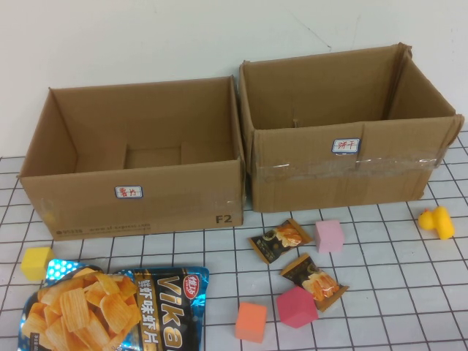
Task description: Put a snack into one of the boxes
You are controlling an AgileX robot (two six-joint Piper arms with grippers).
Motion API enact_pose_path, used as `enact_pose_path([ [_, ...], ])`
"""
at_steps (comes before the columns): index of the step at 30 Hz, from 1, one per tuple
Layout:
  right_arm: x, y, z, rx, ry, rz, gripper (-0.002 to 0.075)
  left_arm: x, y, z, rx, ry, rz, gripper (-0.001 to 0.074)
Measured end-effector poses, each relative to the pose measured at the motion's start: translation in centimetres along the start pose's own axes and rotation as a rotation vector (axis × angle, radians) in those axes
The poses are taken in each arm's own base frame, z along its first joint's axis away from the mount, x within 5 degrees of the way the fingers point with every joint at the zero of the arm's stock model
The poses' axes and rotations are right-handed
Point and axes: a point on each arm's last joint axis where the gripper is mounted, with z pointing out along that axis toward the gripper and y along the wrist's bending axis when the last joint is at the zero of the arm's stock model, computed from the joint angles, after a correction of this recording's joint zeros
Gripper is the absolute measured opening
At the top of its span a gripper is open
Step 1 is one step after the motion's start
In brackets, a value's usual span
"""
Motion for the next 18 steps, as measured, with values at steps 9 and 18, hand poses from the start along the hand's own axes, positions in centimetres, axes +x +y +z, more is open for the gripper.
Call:
enact_pose_path([
  [9, -1.2, -0.2, 0.0, 0.029, -0.149, -0.079, -0.0001, -1.1, 0.0, 0.0, -0.001, -0.139, 0.002, -0.0003],
  [18, -7.1, 0.7, -3.5, 0.01, -0.924, -0.191, -0.0001, -5.2, 0.0, -1.7, 0.0, -0.629, 0.002, -0.0003],
])
